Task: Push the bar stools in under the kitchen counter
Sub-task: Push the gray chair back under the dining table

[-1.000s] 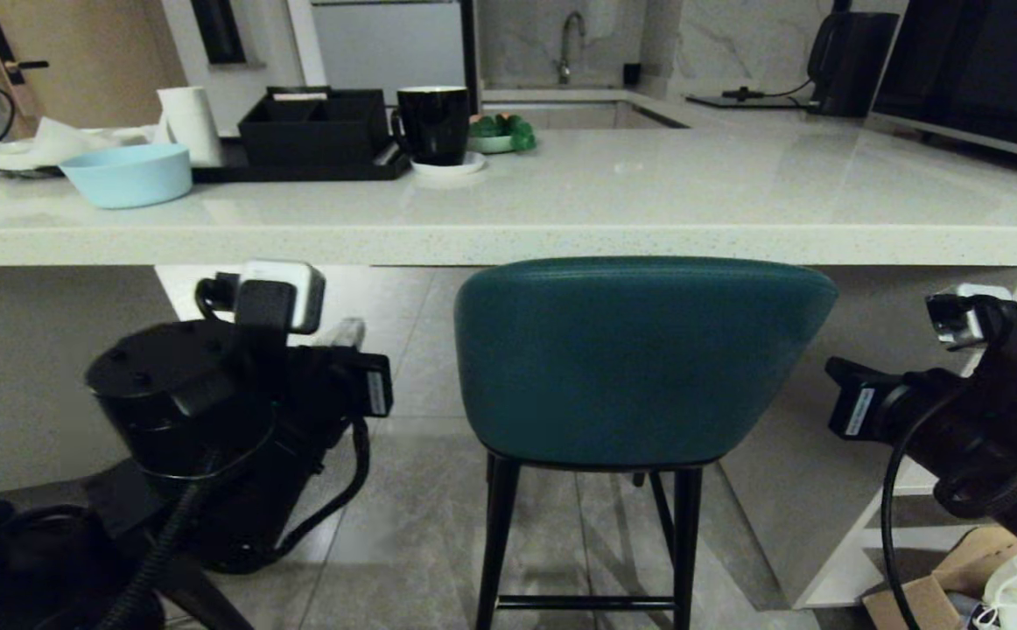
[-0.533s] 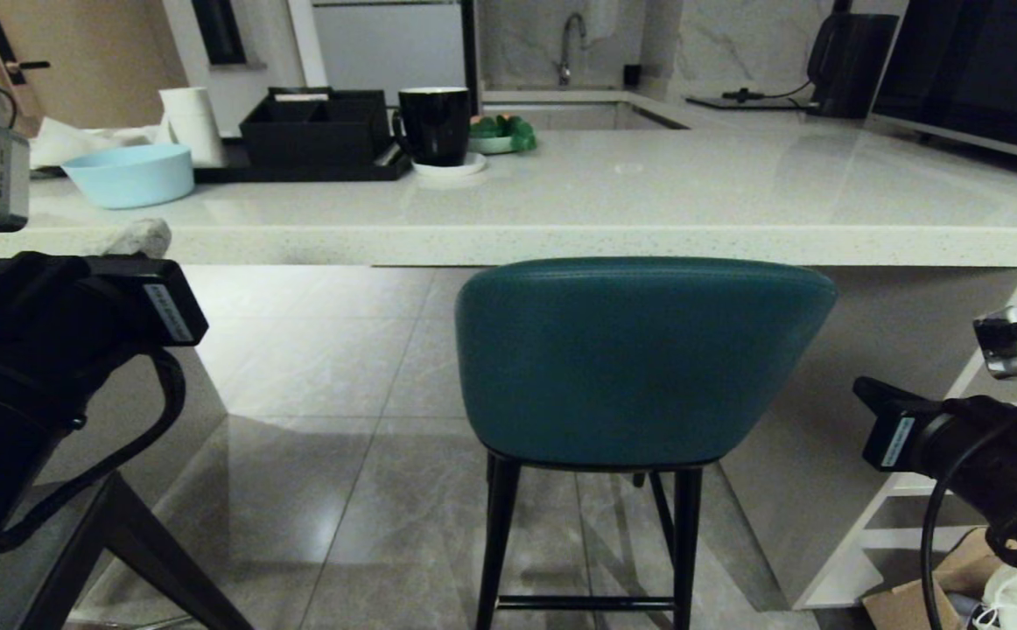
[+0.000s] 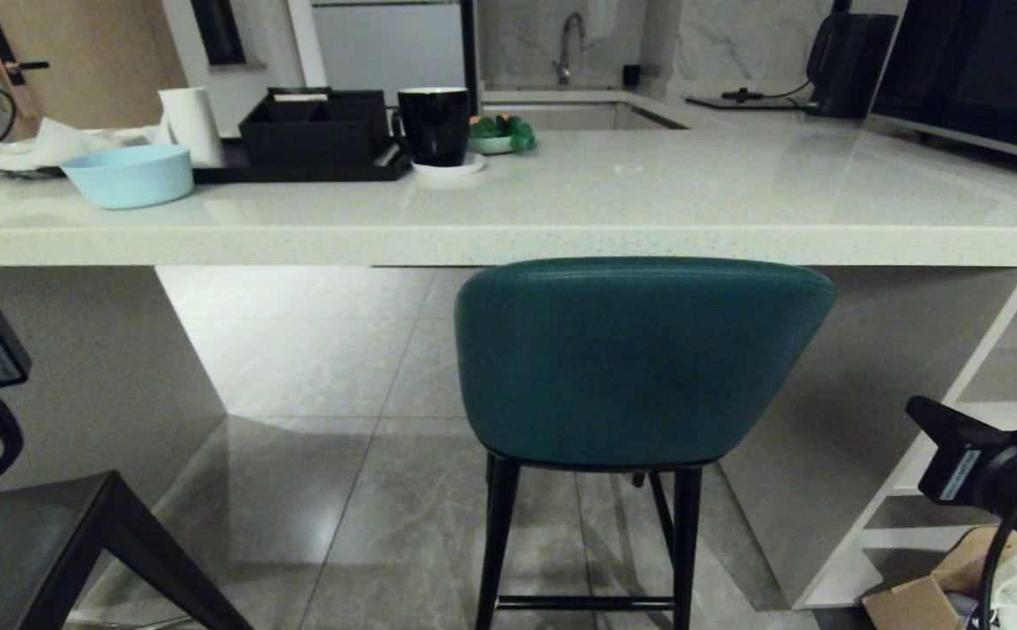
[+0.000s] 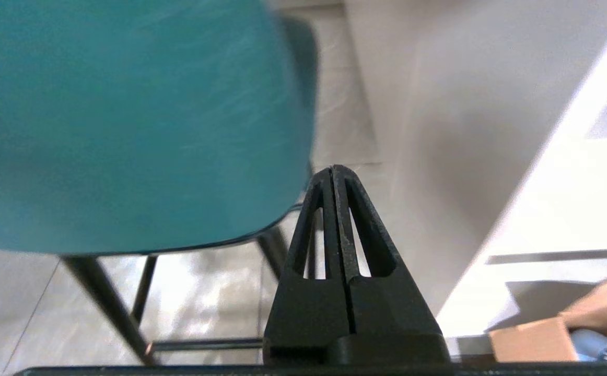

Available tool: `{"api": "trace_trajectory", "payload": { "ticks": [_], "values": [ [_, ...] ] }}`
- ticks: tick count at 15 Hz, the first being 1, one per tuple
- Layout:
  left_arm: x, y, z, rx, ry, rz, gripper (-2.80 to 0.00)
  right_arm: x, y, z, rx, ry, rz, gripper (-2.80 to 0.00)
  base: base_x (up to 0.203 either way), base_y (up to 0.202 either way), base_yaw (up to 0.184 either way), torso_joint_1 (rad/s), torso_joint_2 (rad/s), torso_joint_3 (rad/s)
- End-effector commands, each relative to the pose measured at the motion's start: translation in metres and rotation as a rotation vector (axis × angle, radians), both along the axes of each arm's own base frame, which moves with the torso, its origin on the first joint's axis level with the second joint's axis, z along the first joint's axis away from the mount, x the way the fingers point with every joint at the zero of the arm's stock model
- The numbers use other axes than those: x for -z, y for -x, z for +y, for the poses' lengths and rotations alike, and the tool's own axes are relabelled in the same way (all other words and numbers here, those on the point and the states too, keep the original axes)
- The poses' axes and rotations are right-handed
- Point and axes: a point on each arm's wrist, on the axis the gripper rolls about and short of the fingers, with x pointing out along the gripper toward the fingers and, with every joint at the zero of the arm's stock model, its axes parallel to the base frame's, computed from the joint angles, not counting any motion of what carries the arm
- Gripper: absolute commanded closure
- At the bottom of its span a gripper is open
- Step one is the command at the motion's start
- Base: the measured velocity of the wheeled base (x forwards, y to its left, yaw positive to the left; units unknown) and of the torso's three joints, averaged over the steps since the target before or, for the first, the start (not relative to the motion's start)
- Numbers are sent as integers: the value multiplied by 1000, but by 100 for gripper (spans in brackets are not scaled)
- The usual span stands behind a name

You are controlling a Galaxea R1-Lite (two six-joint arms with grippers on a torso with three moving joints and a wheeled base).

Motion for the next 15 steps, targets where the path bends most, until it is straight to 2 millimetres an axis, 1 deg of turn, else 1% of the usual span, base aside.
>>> {"api": "trace_trajectory", "payload": {
  "ticks": [1,3,4,5,7,9,11,12,15],
  "values": [
    [6,26,11,-47,10,-45,0,-6,22,-9,27,-14,-72,0,0,0,0,0,0,0],
    [9,46,18,-91,12,-103,0,-5,41,-15,51,-21,-112,0,0,0,0,0,0,0],
    [14,56,20,-98,13,-122,0,-3,52,-18,60,-25,-135,0,0,0,0,0,0,0],
    [21,67,21,-97,12,-133,0,-2,62,-21,71,-28,-159,0,0,0,0,0,0,0],
    [43,88,23,-95,4,-128,0,2,85,-27,93,-30,-201,0,0,0,0,0,0,0],
    [58,107,24,-61,-10,-147,0,12,106,-31,110,-25,-220,0,0,0,0,0,0,0],
    [76,118,22,11,-27,-100,0,20,121,-33,130,-19,-232,0,0,0,0,0,0,0],
    [83,123,22,39,-23,-77,0,21,125,-34,114,-14,-244,0,0,0,0,0,0,0],
    [94,134,20,117,-8,-36,0,25,134,-32,45,-4,-263,0,0,0,0,0,0,0]
  ]
}}
